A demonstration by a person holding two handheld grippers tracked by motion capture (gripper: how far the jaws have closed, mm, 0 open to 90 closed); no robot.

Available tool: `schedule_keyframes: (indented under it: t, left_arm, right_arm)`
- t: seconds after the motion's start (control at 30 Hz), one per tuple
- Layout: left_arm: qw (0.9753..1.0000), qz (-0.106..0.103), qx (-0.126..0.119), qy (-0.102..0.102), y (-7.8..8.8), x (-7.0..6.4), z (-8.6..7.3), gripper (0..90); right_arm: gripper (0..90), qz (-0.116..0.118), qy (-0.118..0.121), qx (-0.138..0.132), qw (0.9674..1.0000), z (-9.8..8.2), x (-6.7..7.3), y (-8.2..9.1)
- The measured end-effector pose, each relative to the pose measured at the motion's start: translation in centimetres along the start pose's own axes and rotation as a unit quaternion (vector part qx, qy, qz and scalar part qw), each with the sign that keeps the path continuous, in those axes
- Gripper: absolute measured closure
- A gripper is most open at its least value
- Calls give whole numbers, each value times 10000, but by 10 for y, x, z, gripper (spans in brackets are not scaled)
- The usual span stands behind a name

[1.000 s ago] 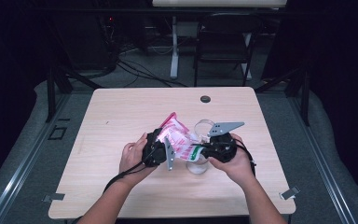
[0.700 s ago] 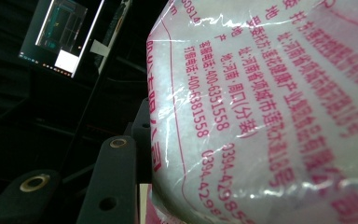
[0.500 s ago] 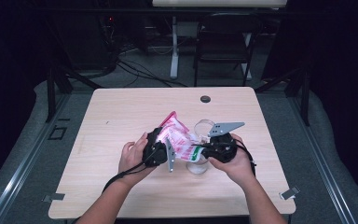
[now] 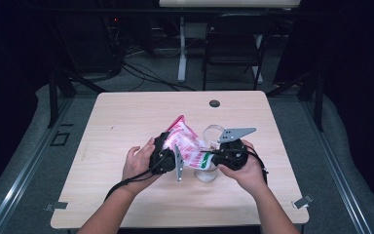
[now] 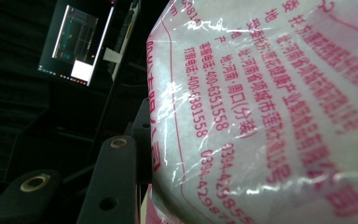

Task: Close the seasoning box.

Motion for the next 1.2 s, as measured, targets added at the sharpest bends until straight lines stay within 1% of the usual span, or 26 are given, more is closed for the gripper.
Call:
schedule_keyframes:
  t: [0.2,0.5,0.77,0.87,1.2]
  left_arm:
    - [9999,113,-34,-125,2,4,2,600]
    - [9994,199,-17,-274,3,6,4,601]
    - [9989,277,-53,-362,2,7,7,602]
    - [9988,274,-65,-394,2,6,8,603]
    - [9981,336,-85,-500,2,5,8,605]
  right_arm:
    - [900,8,-9,-1,10000,-1,0,0]
    - [900,0,-40,7,10000,-2,-1,0]
    - [900,-46,-68,40,10000,-5,-5,-1]
    - [900,-60,-79,36,9999,-6,-6,-1]
    - [900,-144,-41,123,9998,-10,-8,-3]
Point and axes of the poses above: each handheld gripper's, and its own axes: y roughly backward along the jaws, z roughly out of its top, x roughly to its left, the point moved 10 cm from there along -y, roughly forward along the jaws, and after that the axes turned 8 degrees about y, right-handed, at the moved point
